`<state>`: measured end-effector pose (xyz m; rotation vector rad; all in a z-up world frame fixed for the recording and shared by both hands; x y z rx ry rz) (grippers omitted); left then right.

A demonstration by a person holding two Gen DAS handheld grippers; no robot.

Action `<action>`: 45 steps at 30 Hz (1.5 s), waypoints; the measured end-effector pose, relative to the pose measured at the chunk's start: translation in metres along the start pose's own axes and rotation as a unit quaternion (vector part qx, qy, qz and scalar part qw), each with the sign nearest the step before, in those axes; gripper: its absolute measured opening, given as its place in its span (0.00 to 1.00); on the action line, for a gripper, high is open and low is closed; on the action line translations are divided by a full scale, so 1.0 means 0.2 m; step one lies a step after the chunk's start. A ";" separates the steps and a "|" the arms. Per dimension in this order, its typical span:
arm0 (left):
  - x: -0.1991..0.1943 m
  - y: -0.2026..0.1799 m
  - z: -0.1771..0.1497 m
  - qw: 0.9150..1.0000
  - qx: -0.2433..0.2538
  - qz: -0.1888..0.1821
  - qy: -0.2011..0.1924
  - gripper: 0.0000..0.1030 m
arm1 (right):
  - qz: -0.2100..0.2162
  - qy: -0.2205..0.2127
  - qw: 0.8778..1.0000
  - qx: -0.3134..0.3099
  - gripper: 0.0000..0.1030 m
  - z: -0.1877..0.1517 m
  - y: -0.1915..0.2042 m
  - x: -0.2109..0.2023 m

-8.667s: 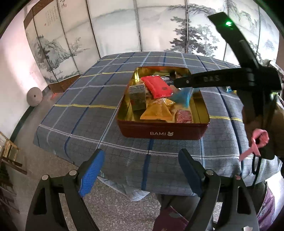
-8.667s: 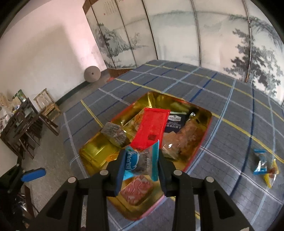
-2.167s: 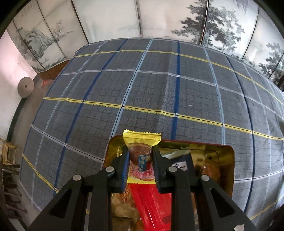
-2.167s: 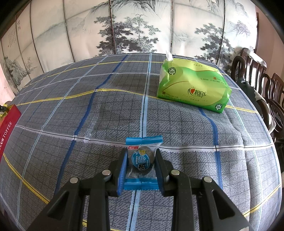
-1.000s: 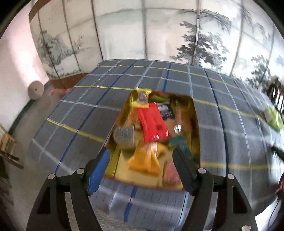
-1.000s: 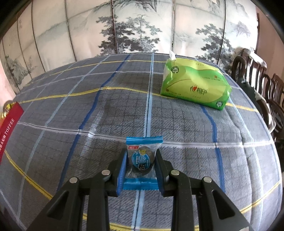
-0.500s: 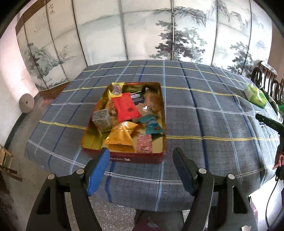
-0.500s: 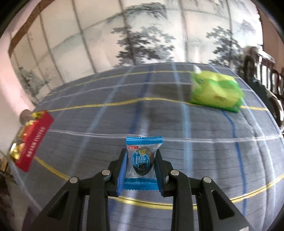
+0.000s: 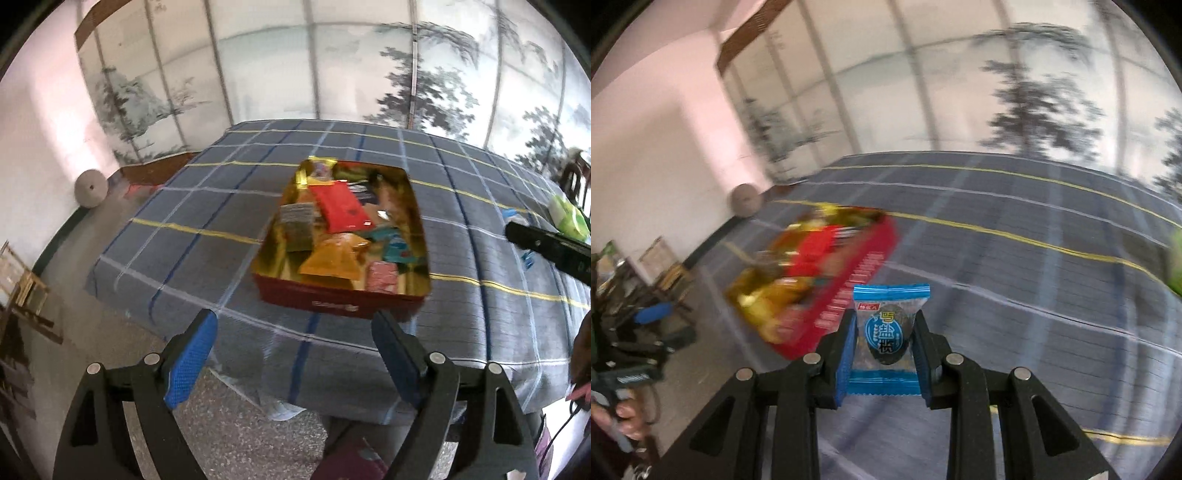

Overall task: Organize snacks
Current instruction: 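Carry the blue candy packet over the gold tin with the right gripper, then lower the blue packet into the tin and open the right gripper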

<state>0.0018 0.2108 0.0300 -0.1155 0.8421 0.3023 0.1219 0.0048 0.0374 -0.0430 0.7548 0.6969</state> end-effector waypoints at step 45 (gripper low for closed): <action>0.08 0.15 -0.01 1.000 0.005 0.005 0.008 0.85 | 0.008 0.099 0.993 -0.060 0.29 0.13 0.46 0.75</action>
Point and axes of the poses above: each gripper's, at about its wrist camera, not at the fingertips, and x roughly the way its jaws point, y to its left, z to its top, the point moved 3 cm from there along x, roughly the way its jaws point, and after that the axes turned 7 degrees about -x, right-handed, at the moved point
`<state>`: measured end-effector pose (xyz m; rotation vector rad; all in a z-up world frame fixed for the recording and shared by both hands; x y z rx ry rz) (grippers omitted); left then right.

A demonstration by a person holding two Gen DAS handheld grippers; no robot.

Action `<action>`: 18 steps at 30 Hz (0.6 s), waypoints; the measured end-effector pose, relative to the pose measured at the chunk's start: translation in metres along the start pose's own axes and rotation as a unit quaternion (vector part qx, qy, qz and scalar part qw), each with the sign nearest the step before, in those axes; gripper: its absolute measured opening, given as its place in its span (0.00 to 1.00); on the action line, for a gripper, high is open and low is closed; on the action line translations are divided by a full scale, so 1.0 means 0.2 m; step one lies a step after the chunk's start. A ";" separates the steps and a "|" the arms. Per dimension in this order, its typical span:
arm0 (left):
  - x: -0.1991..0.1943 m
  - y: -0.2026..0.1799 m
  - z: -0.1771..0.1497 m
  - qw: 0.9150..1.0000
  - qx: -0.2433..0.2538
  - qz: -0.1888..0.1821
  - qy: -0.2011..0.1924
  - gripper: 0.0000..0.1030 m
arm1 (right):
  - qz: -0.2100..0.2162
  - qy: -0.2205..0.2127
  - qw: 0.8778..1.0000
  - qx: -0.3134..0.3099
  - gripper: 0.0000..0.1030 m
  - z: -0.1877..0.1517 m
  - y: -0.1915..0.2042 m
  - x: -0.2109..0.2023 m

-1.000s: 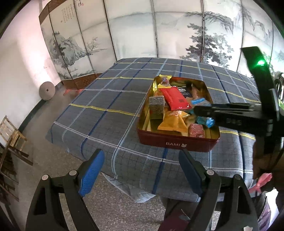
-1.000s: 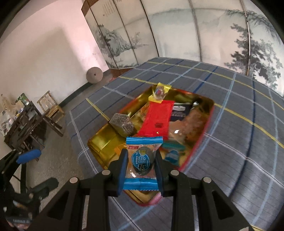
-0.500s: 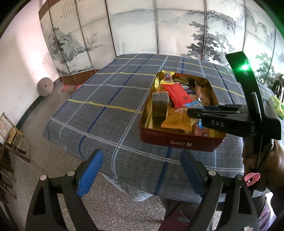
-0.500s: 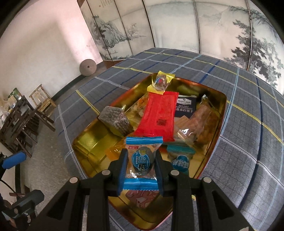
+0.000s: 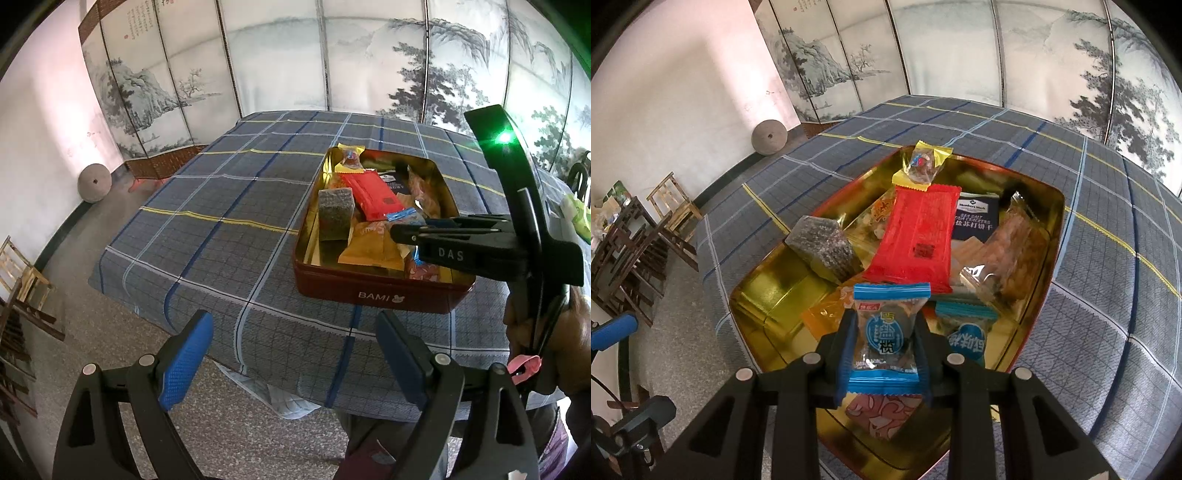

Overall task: Organize snacks
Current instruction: 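Lower the blue packet into the tin and open the right gripper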

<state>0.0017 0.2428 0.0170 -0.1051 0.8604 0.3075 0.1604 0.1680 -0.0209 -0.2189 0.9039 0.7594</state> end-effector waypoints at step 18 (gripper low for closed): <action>-0.07 0.01 -0.01 0.999 -0.007 -0.021 -0.039 0.85 | 0.006 -0.082 0.997 -0.010 0.49 0.03 0.03 -0.27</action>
Point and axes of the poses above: each gripper's, at about its wrist camera, not at the fingertips, and x roughly the way its jaws point, y to its left, z to its top, the point moved 3 cm from there along x, roughly the way its jaws point, and after that the axes turned 7 degrees about -x, right-handed, at the moved point
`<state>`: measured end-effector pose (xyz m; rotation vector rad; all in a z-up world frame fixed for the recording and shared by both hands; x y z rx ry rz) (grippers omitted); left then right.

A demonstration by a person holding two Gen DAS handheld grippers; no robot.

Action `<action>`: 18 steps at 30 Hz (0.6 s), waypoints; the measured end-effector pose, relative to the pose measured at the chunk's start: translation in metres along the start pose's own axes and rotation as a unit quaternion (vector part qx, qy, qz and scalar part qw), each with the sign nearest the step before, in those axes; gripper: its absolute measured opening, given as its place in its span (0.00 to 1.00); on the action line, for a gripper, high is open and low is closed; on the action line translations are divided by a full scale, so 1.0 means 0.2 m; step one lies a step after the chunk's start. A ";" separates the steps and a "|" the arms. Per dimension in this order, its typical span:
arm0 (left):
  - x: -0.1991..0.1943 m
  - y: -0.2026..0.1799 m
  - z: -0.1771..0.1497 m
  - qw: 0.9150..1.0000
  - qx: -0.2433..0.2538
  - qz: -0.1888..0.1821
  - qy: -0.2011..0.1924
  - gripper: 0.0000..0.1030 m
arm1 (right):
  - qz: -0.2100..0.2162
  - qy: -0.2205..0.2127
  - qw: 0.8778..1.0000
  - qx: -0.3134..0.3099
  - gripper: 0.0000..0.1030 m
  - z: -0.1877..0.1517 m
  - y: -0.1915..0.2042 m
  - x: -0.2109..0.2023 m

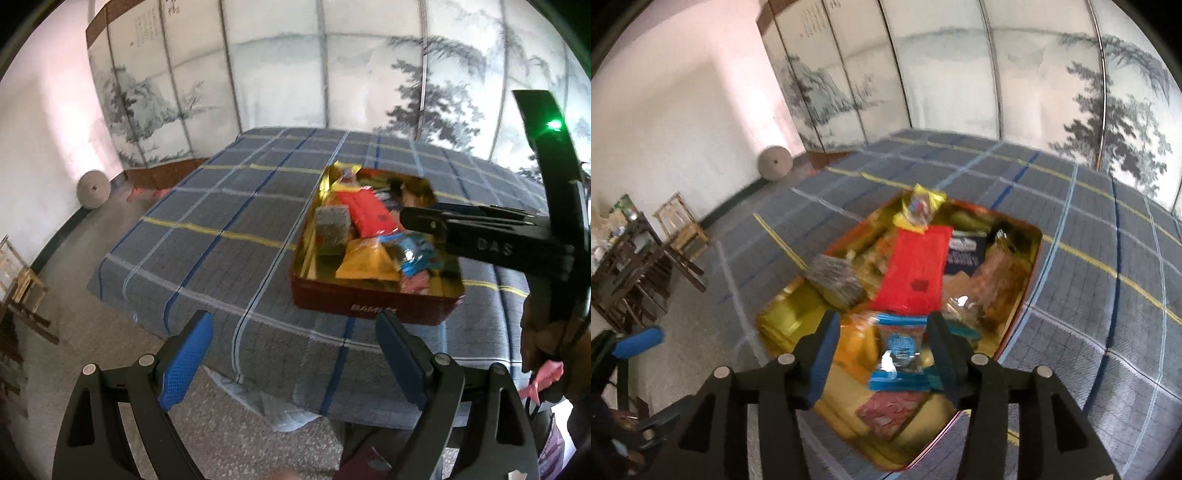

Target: Organize snacks

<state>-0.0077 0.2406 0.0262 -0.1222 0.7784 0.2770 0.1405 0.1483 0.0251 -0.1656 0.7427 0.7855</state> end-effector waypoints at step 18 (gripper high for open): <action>-0.26 -0.07 0.06 0.998 -0.005 -0.041 -0.046 1.00 | -0.021 -0.074 0.997 -0.032 0.54 -0.25 0.10 -0.59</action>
Point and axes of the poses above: each gripper's, at about its wrist camera, not at the fingertips, and x roughly the way its jaws point, y to its left, z to its top, the point moved 3 cm from there along x, roughly the way its jaws point, and after that the axes turned 7 degrees about -x, right-handed, at the moved point
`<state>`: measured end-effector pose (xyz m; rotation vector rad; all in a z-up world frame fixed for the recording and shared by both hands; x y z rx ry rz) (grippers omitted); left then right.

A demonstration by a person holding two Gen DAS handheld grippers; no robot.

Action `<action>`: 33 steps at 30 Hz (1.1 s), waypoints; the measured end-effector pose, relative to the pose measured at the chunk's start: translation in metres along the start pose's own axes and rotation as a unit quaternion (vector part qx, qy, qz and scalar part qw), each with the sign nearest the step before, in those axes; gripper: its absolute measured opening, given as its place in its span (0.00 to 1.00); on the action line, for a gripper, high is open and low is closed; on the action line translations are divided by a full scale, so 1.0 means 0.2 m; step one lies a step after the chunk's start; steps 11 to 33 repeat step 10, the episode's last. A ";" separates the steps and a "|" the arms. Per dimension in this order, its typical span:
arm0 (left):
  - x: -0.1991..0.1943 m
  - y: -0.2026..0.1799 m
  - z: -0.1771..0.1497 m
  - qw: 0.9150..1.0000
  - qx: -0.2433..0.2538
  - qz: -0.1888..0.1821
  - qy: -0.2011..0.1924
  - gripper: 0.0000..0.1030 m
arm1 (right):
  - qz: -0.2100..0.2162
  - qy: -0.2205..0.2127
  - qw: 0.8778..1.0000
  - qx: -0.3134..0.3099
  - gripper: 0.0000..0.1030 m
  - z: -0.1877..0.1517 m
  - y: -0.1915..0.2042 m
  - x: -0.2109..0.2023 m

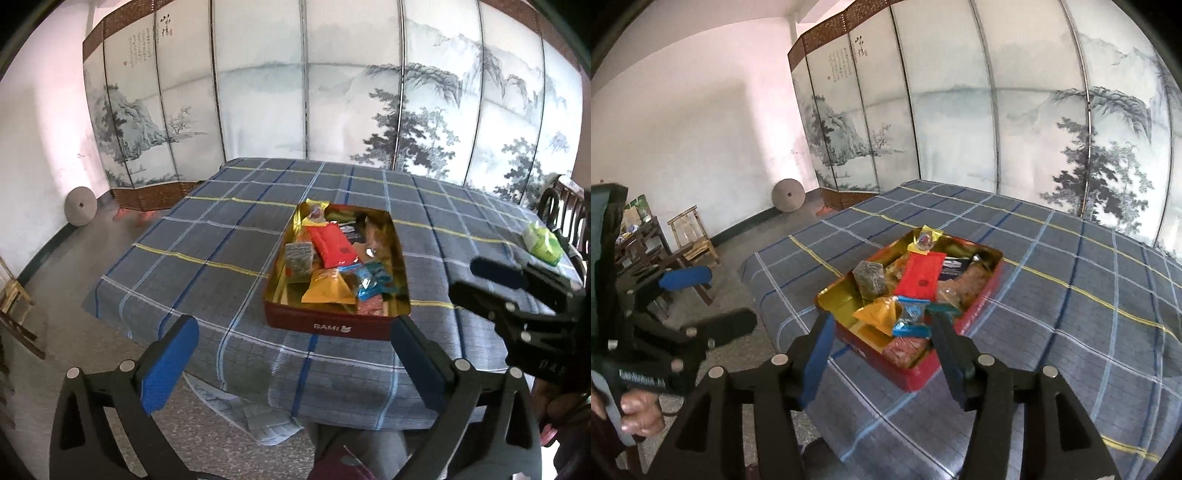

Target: Organize snacks

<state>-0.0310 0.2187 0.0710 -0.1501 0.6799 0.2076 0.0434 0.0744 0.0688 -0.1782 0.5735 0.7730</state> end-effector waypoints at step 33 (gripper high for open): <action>-0.05 -0.09 0.02 0.999 0.024 0.020 -0.016 1.00 | -0.175 0.129 0.974 0.060 0.61 -0.36 -0.78 -0.06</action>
Point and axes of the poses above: each gripper's, at about its wrist camera, not at the fingertips, and x roughly the way its jaws point, y to its left, z to its top, the point moved 3 cm from there along x, roughly the way its jaws point, and after that the axes turned 7 degrees about -x, right-handed, at the moved point
